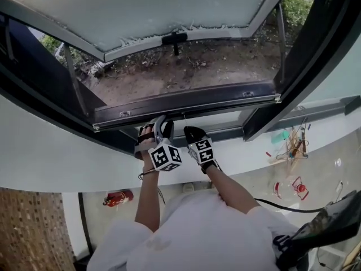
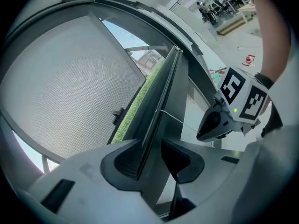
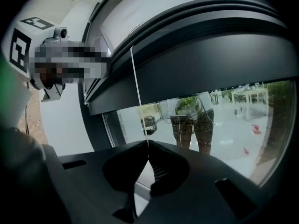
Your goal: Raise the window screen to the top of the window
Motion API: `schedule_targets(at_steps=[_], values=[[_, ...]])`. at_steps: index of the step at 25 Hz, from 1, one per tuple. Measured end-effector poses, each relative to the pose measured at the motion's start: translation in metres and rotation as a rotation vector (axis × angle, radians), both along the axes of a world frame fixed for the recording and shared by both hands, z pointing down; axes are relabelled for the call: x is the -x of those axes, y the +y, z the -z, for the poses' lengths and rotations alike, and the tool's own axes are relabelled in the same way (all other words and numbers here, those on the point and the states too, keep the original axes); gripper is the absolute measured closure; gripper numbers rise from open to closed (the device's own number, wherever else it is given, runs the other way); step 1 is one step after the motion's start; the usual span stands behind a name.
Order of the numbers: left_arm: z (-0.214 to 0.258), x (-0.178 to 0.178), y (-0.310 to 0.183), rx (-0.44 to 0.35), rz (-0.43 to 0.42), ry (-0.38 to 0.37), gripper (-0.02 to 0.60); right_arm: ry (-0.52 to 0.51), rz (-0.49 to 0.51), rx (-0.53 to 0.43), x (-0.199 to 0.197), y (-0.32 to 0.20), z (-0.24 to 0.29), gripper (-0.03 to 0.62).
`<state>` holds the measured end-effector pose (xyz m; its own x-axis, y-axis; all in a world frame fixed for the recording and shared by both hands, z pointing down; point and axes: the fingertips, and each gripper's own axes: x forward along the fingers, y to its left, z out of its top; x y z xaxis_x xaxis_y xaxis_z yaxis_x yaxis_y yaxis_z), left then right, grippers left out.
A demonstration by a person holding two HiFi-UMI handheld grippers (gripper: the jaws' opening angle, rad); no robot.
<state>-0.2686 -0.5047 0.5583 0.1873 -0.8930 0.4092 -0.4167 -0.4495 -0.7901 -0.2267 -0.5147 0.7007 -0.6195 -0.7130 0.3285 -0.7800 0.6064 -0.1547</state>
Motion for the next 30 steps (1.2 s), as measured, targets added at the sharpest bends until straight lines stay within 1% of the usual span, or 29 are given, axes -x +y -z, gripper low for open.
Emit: schedule_targets(at_steps=[2, 4, 6, 7, 10, 12, 14, 16, 17, 18, 19, 20, 22, 23, 25, 26, 28, 30], values=[[0.001, 0.001, -0.001, -0.016, 0.016, -0.028, 0.462, 0.056, 0.023, -0.029, 0.001, -0.001, -0.001, 0.592], [0.001, 0.001, -0.002, -0.022, 0.027, -0.041, 0.462, 0.114, 0.029, -0.013, -0.001, -0.002, -0.012, 0.592], [0.0, 0.001, -0.004, -0.015, 0.031, -0.068, 0.463, 0.145, 0.022, 0.056, -0.007, 0.001, -0.034, 0.592], [-0.002, 0.0, -0.004, -0.008, 0.032, -0.096, 0.463, 0.151, 0.019, 0.099, -0.012, 0.005, -0.048, 0.592], [-0.006, -0.001, 0.002, 0.024, 0.039, -0.22, 0.476, 0.171, 0.012, 0.215, -0.032, 0.033, -0.094, 0.592], [-0.006, 0.0, 0.002, 0.038, 0.051, -0.278, 0.492, 0.201, -0.002, 0.292, -0.049, 0.049, -0.127, 0.592], [-0.006, 0.001, -0.001, 0.037, 0.058, -0.295, 0.492, 0.242, -0.016, 0.382, -0.067, 0.066, -0.154, 0.592], [-0.005, 0.002, -0.002, 0.028, 0.044, -0.297, 0.494, 0.261, -0.027, 0.469, -0.082, 0.09, -0.179, 0.592], [-0.005, 0.002, -0.001, 0.028, 0.034, -0.302, 0.496, 0.252, -0.034, 0.481, -0.088, 0.099, -0.187, 0.592], [-0.004, 0.002, 0.0, 0.032, 0.027, -0.311, 0.505, 0.242, -0.037, 0.465, -0.092, 0.105, -0.189, 0.592], [-0.004, 0.003, 0.001, 0.035, 0.023, -0.321, 0.509, 0.246, -0.025, 0.434, -0.093, 0.108, -0.188, 0.592], [-0.004, 0.003, 0.001, 0.034, 0.023, -0.328, 0.511, 0.273, 0.002, 0.398, -0.091, 0.11, -0.187, 0.592], [-0.005, 0.003, -0.001, 0.029, 0.023, -0.309, 0.511, 0.334, 0.073, 0.337, -0.085, 0.113, -0.184, 0.592], [-0.006, 0.002, -0.002, 0.025, 0.021, -0.291, 0.512, 0.326, 0.095, 0.332, -0.082, 0.116, -0.185, 0.592], [-0.008, -0.001, -0.002, 0.01, 0.014, -0.27, 0.512, 0.255, 0.095, 0.369, -0.08, 0.121, -0.188, 0.592], [-0.008, -0.002, -0.003, 0.01, 0.013, -0.263, 0.512, 0.237, 0.086, 0.386, -0.082, 0.122, -0.189, 0.592], [-0.007, -0.002, -0.003, 0.017, 0.016, -0.229, 0.512, 0.252, 0.092, 0.385, -0.085, 0.122, -0.187, 0.592], [-0.005, -0.001, -0.001, 0.016, 0.021, -0.153, 0.512, 0.279, 0.105, 0.359, -0.09, 0.122, -0.184, 0.593]])
